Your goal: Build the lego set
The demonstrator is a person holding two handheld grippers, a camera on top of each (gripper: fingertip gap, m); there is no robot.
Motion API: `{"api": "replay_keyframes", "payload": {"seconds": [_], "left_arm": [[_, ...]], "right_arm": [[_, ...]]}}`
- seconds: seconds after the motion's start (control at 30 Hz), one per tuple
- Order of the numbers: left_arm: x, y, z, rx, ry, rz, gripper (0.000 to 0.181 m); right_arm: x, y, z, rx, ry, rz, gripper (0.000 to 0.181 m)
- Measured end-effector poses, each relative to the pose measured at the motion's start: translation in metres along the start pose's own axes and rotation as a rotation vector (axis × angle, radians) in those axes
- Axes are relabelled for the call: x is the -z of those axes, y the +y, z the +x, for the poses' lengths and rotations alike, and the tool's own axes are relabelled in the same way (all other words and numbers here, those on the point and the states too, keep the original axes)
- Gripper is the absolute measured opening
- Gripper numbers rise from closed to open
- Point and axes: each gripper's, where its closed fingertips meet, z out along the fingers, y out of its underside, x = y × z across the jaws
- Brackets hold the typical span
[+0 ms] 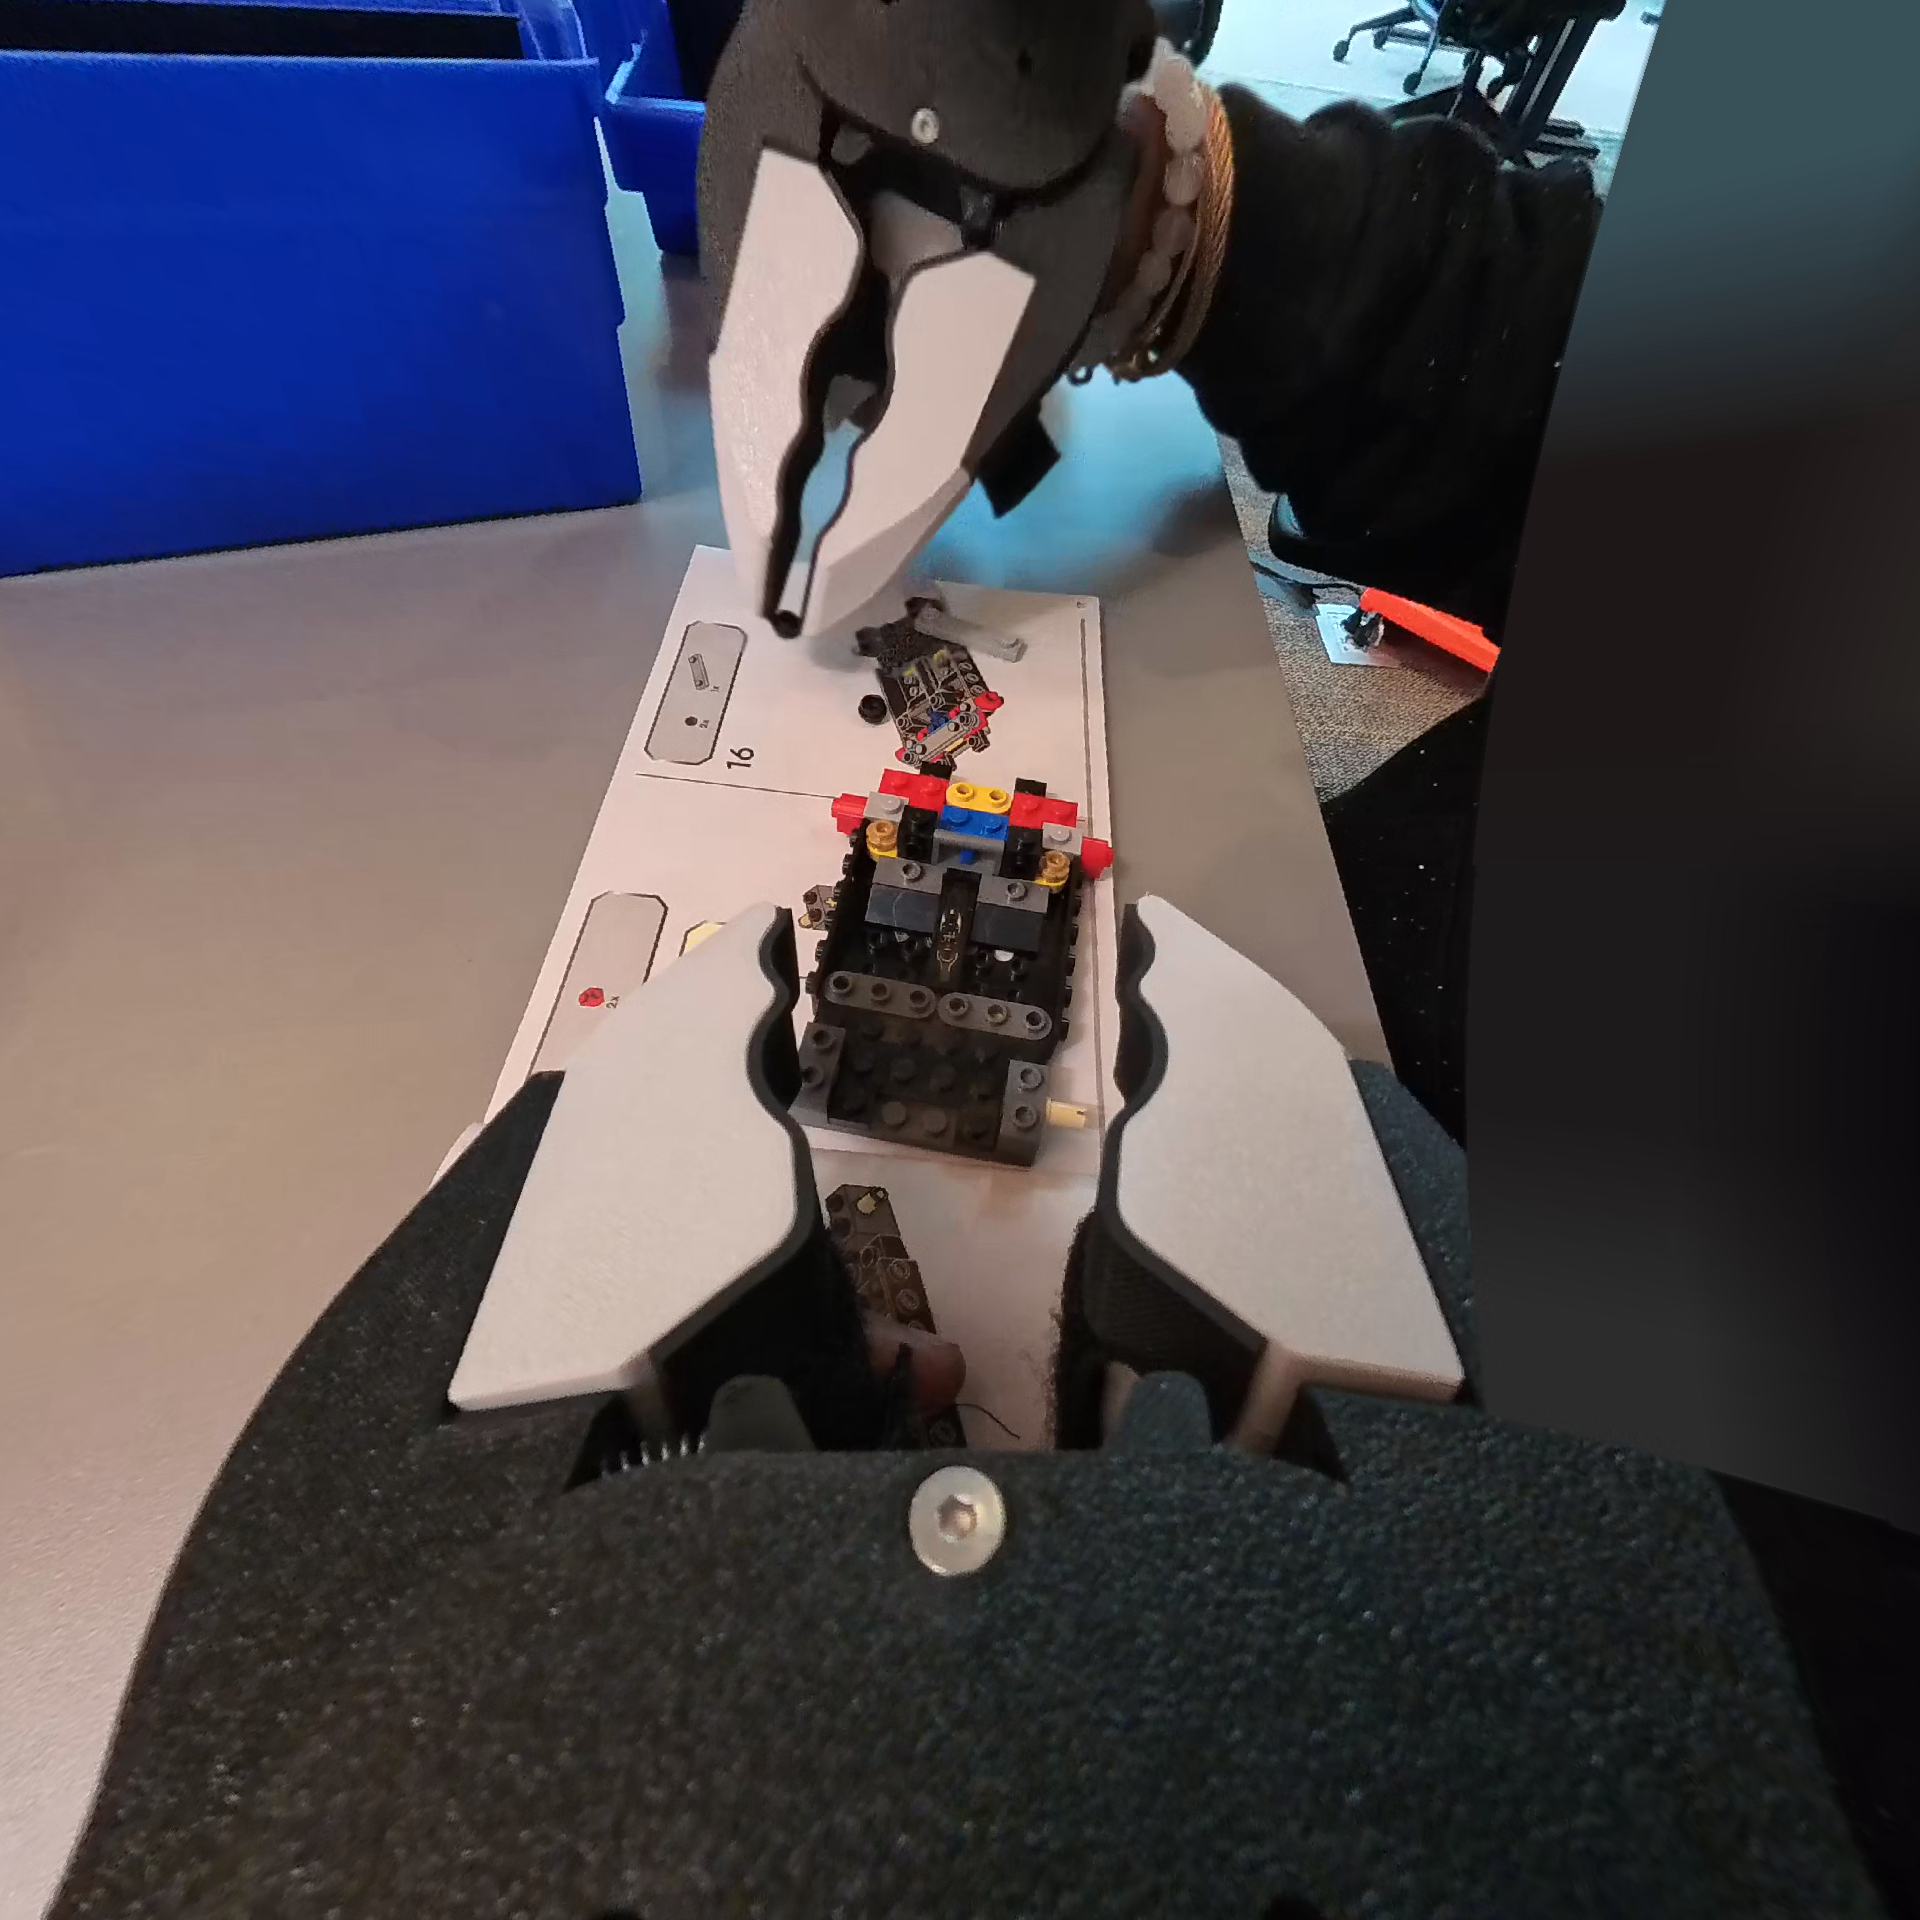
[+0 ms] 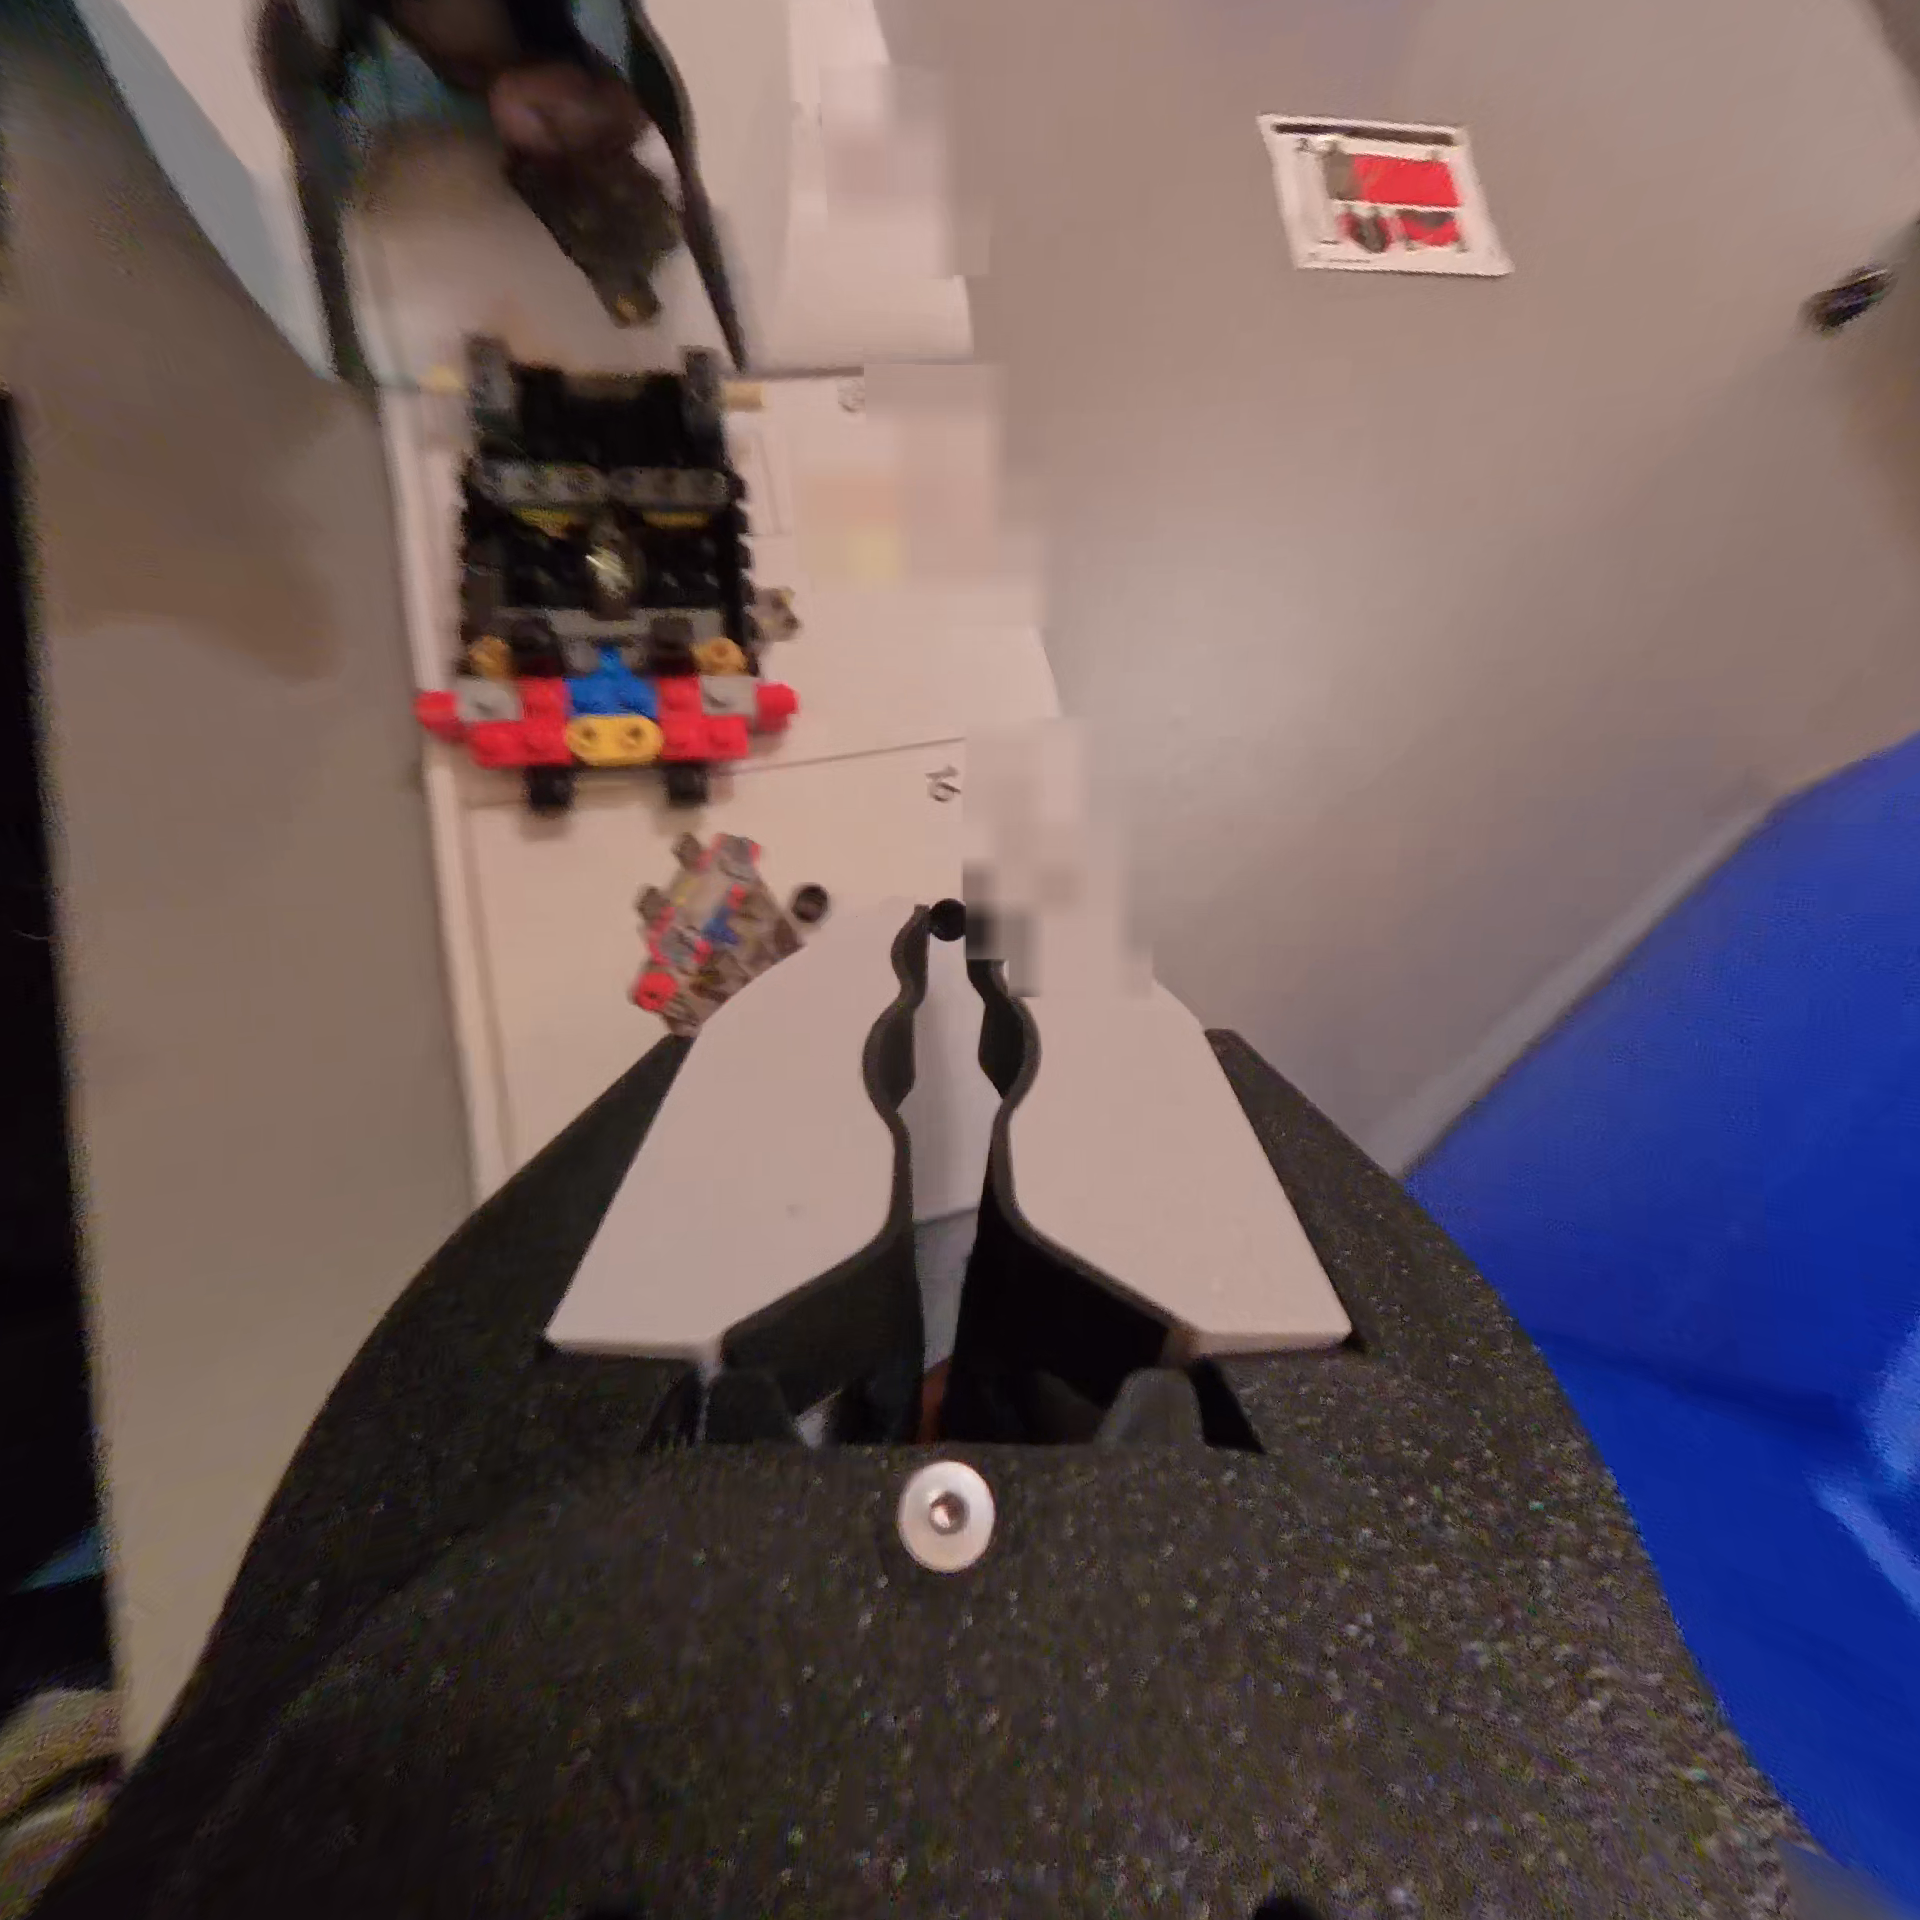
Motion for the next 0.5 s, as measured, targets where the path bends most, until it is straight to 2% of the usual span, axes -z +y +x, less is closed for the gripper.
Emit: {"api": "replay_keyframes", "payload": {"seconds": [0.03,0.17,0.27,0.4,0.5], "left_arm": [[0.000,0.000,0.000,0.000,-0.001,0.000,0.059],[0.000,0.000,0.000,0.002,0.000,-0.001,0.058],[0.000,0.000,0.000,0.003,-0.001,-0.001,0.058],[0.000,0.000,0.000,0.000,-0.004,-0.002,0.058],[0.000,0.000,-0.001,0.001,-0.005,-0.004,0.058]], "right_arm": [[0.000,0.004,0.001,0.058,0.027,-0.028,0.007],[0.004,0.008,-0.010,0.143,0.014,-0.057,0.015],[0.010,0.002,-0.018,0.080,-0.057,-0.002,0.016],[0.016,0.001,-0.018,0.049,-0.074,0.030,0.016],[0.016,0.001,-0.028,-0.070,-0.184,0.043,0.022]]}}
